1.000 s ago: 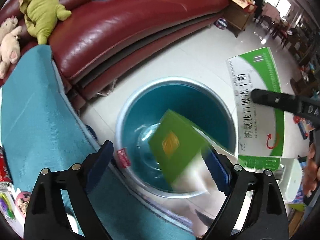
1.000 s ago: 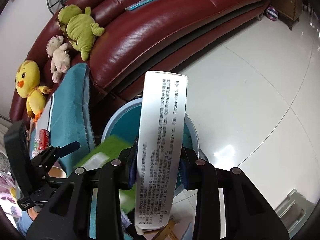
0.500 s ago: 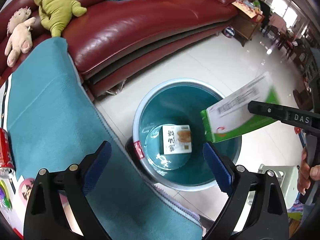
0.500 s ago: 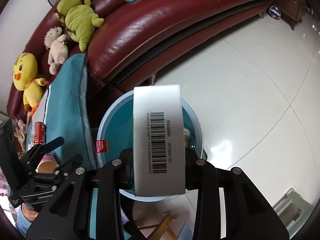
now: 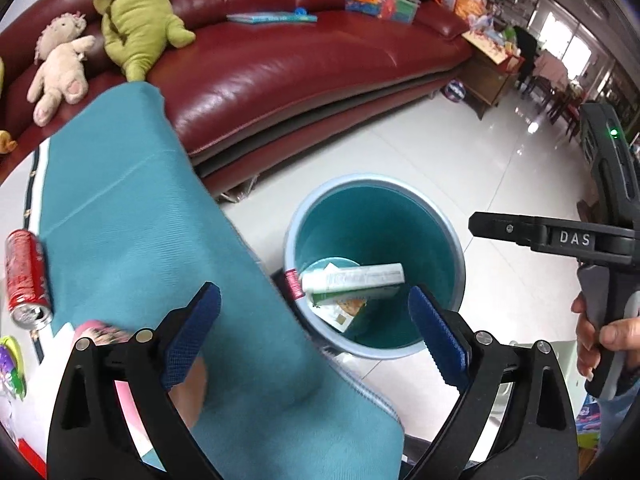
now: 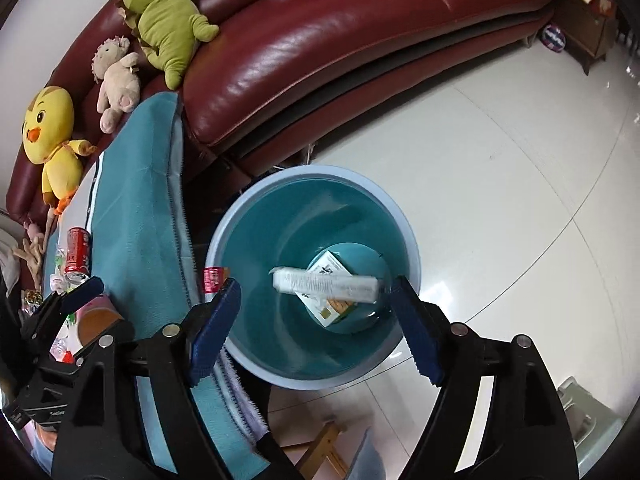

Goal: Collect trash
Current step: 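Move both tools back to the table items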

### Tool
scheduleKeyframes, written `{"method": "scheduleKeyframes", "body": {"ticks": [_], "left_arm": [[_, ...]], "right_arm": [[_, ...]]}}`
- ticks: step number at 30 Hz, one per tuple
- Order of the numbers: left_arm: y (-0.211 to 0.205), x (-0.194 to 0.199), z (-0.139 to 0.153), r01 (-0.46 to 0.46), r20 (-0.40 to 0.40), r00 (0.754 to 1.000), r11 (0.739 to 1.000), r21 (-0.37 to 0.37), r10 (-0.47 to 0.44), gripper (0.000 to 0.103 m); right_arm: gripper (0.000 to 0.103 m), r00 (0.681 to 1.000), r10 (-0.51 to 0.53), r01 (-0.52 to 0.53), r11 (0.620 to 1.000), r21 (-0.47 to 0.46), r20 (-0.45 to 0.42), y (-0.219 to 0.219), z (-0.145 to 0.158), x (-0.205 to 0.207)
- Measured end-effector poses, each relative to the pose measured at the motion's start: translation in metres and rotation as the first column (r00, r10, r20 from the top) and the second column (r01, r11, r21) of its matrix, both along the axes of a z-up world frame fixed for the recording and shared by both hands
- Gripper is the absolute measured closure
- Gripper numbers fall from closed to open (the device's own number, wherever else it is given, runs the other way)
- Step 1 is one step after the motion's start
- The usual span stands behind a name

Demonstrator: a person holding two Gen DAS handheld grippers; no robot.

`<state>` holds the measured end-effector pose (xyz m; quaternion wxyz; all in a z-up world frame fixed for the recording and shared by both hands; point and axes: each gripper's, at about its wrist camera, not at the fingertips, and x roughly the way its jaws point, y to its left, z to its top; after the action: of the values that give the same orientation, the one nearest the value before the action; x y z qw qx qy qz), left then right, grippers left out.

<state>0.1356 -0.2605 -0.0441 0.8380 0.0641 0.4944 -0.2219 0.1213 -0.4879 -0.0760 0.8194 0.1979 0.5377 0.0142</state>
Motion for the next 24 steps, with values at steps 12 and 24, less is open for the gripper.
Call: {"method": "scheduleKeyframes", "body": {"ticks": [12,24], "left_arm": [[0.145,-0.034,0.033,-0.222,0.071,0.972,0.975,-0.009,0.223,0.006],[0.354,-0.078,0.042,-0.565,0.062,0.823,0.825,-0.023,0.565,0.006]], "right_arm": [[0.027,0.981,0.193,-0.193,0.981,-0.013,0.005,0.123,0.031,0.012],[0.027,0.876,0.482,-0.482,0.874,-0.058,-0.005,0.311,0.060,0.032]]}}
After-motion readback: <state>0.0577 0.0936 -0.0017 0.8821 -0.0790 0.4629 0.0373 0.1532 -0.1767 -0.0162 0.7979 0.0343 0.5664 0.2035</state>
